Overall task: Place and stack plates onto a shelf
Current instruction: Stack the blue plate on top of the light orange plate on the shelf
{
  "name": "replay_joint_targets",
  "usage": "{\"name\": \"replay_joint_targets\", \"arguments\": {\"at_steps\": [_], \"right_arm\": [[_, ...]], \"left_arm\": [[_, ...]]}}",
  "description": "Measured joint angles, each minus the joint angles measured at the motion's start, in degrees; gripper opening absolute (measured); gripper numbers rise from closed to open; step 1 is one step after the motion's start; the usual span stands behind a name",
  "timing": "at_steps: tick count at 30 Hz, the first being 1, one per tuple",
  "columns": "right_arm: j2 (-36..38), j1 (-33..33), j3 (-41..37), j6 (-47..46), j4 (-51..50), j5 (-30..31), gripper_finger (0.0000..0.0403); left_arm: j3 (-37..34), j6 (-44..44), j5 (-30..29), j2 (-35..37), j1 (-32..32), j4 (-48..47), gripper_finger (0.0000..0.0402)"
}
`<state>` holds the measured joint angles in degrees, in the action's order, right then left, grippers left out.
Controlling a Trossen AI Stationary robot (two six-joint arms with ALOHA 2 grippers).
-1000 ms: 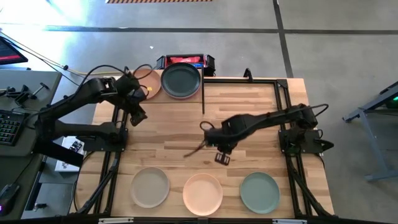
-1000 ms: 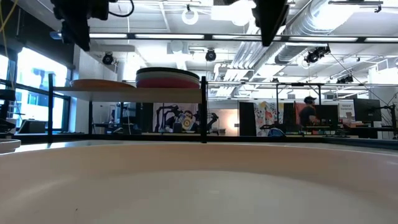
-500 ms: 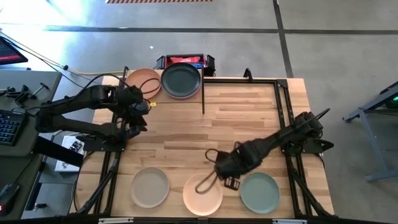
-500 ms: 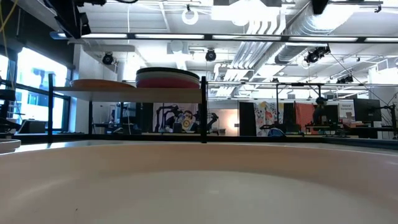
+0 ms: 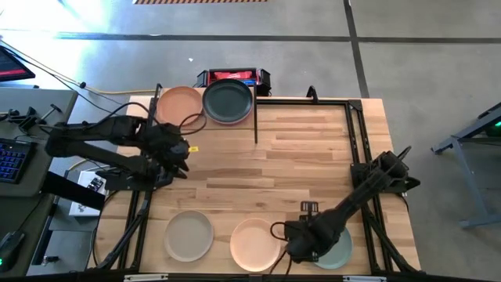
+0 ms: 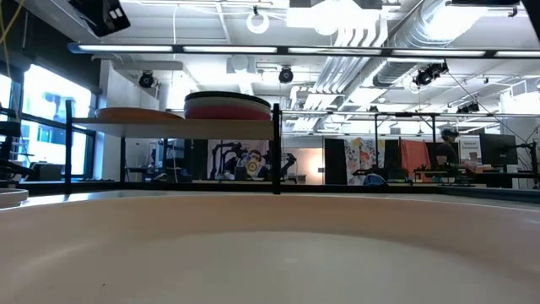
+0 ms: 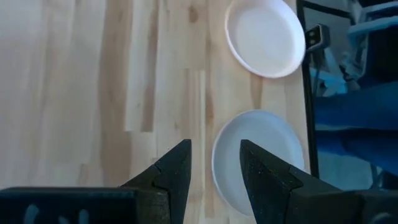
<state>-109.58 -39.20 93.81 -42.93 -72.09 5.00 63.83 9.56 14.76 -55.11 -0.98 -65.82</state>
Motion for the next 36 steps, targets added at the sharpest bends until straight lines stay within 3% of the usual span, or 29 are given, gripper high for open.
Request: {"name": "replay_joint_targets", "arguments": {"at_steps": [3, 10, 17, 22, 36], "right_arm": [[0.0, -0.3, -1.9, 0.6, 0.0, 0.4, 0.0117], [0.0, -0.4, -8.5, 11.2, 3.3, -1.8, 0.0112], [0.0, -0.4, -13.7, 19.3, 4.2, -2.0, 0.0112], [0.0, -0.4, -16.6, 24.7, 6.6, -2.0, 0.0112], [0.1, -0.3, -25.2, 26.9, 12.1, -2.1, 0.0112]], "left_arm": [[0.0, 1.4, -0.3, 0.0, -1.6, 0.0, 0.0124], [0.0, 7.3, -0.7, 0.0, -3.4, 0.2, 0.0124], [0.0, 14.3, -6.3, 0.0, -4.8, 2.6, 0.0124], [0.0, 17.7, -7.1, -0.4, -5.2, 6.9, 0.0124], [0.0, 19.4, -7.9, -4.9, -5.2, 10.3, 0.0124]]}}
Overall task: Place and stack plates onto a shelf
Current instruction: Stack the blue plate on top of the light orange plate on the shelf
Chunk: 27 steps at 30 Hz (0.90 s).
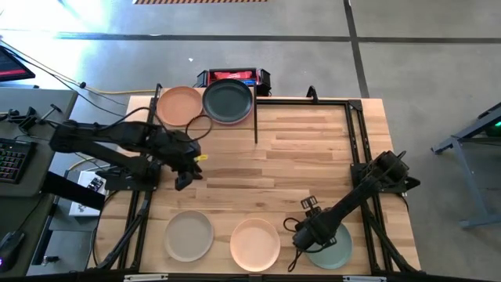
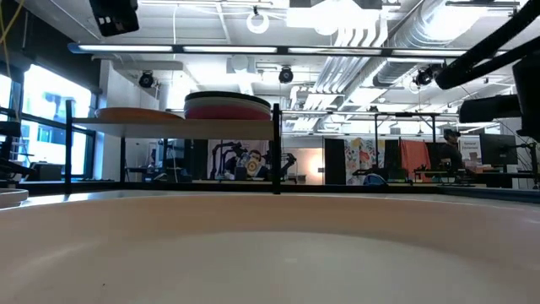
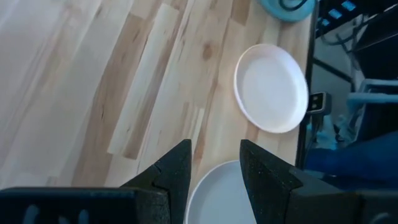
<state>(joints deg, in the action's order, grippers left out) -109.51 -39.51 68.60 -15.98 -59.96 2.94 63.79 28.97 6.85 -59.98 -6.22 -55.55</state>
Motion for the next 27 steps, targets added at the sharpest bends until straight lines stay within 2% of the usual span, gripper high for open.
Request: {"name": "replay_joint_targets", "arguments": {"at_steps": [7, 12, 14, 18, 27], "right_arm": [[0.1, 0.0, -0.8, 0.0, 1.0, -1.0, 0.0098], [0.2, 0.2, -0.8, -0.1, 0.8, -2.8, 0.0025], [0.2, 0.3, -0.8, -0.7, 0.8, -3.5, 0.0008], [0.2, 0.7, -0.8, -4.1, 0.2, -4.0, 0.0014], [3.3, 2.1, -0.9, -13.6, -1.7, -5.2, 0.0001]], "left_arm": [[0.0, -0.1, 0.0, -4.6, 0.0, -0.1, 0.0124], [0.0, -0.6, 0.0, -6.8, 0.0, -0.3, 0.0124], [0.0, -0.7, 0.0, -7.5, 0.0, -0.3, 0.0124], [0.0, -0.6, 0.0, -8.4, 0.0, -0.4, 0.0124], [0.0, -0.7, 0.0, -8.9, 0.0, -0.6, 0.0124]]}}
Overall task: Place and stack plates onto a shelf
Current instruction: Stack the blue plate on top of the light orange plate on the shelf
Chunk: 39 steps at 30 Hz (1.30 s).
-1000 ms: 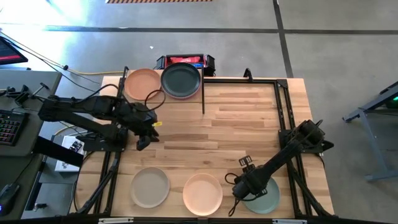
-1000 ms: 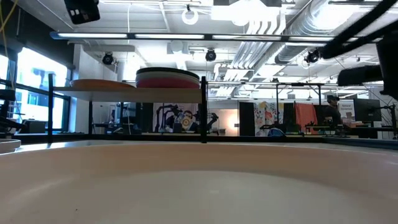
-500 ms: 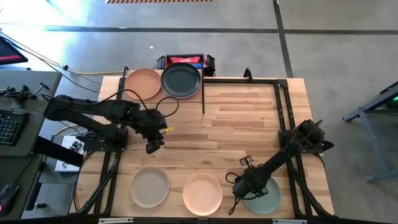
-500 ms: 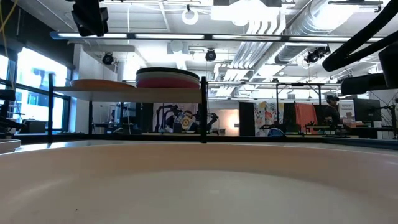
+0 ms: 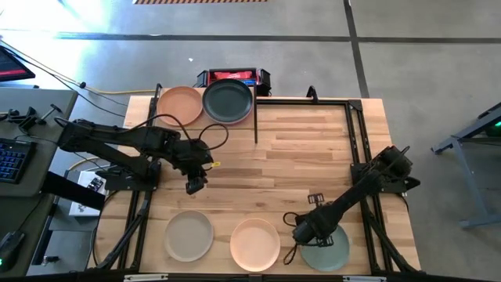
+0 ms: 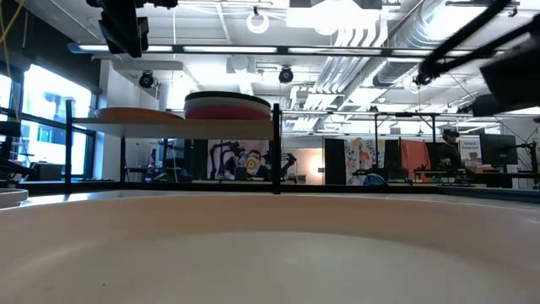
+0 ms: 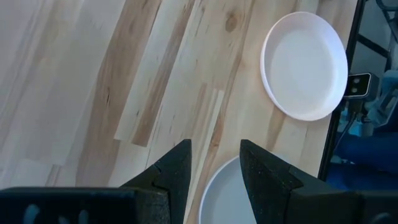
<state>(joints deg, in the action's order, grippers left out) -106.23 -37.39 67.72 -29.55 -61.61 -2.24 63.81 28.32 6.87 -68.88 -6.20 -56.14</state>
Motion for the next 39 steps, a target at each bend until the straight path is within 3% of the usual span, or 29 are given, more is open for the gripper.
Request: {"name": "replay_joint_targets", "arguments": {"at_steps": [14, 27, 34, 39], "right_arm": [[10.7, 1.0, 0.0, -19.1, -5.3, 2.3, 0.0000], [19.5, 3.3, 0.0, -46.6, -8.8, 8.5, 0.0000], [19.5, 7.5, 0.0, -54.6, -1.6, 8.9, 0.0000], [19.5, 10.7, 0.0, -57.9, 5.4, 15.0, 0.0000]], "left_arm": [[0.0, -3.5, 0.0, 0.0, 0.1, -1.2, 0.0124], [0.0, -1.7, -0.9, 0.0, 0.1, 1.0, 0.0124], [0.0, 3.9, -7.6, 0.0, 0.1, 5.4, 0.0124], [0.0, 5.8, -10.5, 0.0, 0.1, 7.6, 0.0124]]}}
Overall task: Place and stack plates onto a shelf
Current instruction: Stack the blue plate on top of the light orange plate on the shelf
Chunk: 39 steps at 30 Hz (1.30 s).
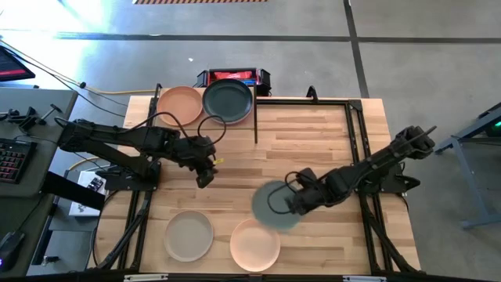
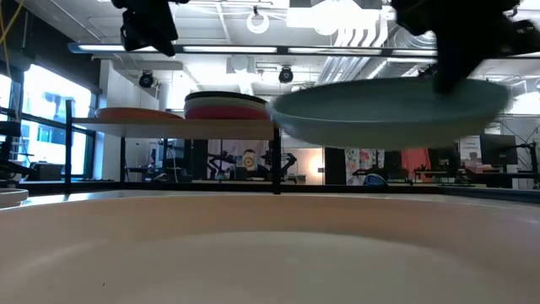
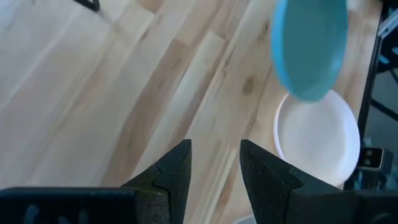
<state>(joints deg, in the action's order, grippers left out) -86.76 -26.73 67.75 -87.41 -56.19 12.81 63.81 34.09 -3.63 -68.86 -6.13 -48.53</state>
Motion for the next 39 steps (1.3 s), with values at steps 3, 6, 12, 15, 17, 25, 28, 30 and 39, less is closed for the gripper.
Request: {"name": "replay_joint_targets", "arguments": {"at_steps": [3, 6, 12, 15, 17, 25, 28, 30, 39], "right_arm": [[0.0, 1.9, 0.0, -1.1, 3.4, 4.8, 0.0000], [0.0, 3.9, 0.0, -1.1, 5.9, 6.8, 0.0000], [0.0, 6.9, 0.0, -0.4, 9.7, 9.0, 0.0000], [0.0, 8.1, 0.0, 0.4, 11.8, 9.9, 0.0000], [0.0, 8.8, 0.0, 0.4, 12.7, 11.2, 0.0000], [-0.1, 11.5, 0.1, 0.5, 12.2, 12.1, 0.0000], [-0.1, 12.1, 0.1, 1.5, 12.8, 12.0, 0.0000], [-0.1, 12.5, 0.1, 2.4, 13.1, 12.0, 0.0000], [-0.1, 13.3, 0.1, 3.9, 13.9, 12.0, 0.0000]], "left_arm": [[0.0, 0.2, -0.7, 0.0, 0.0, 1.8, 0.0124], [0.0, 0.3, -1.0, 0.0, 0.0, 3.6, 0.0124], [0.1, 0.2, -4.2, -0.9, 0.0, 5.3, 0.0124], [0.1, -0.5, -4.5, -2.2, 0.3, 5.8, 0.0124], [0.0, -0.6, -4.5, -3.3, 0.6, 5.2, 0.0124], [0.0, -0.7, -4.6, -7.0, 1.5, 6.9, 0.0124], [0.0, -0.8, -4.6, -8.4, 1.6, 7.3, 0.0124], [0.0, -1.2, -4.7, -9.3, 1.6, 9.2, 0.0124], [0.0, -1.3, -4.6, -12.1, 2.6, 11.4, 0.0124]]}}
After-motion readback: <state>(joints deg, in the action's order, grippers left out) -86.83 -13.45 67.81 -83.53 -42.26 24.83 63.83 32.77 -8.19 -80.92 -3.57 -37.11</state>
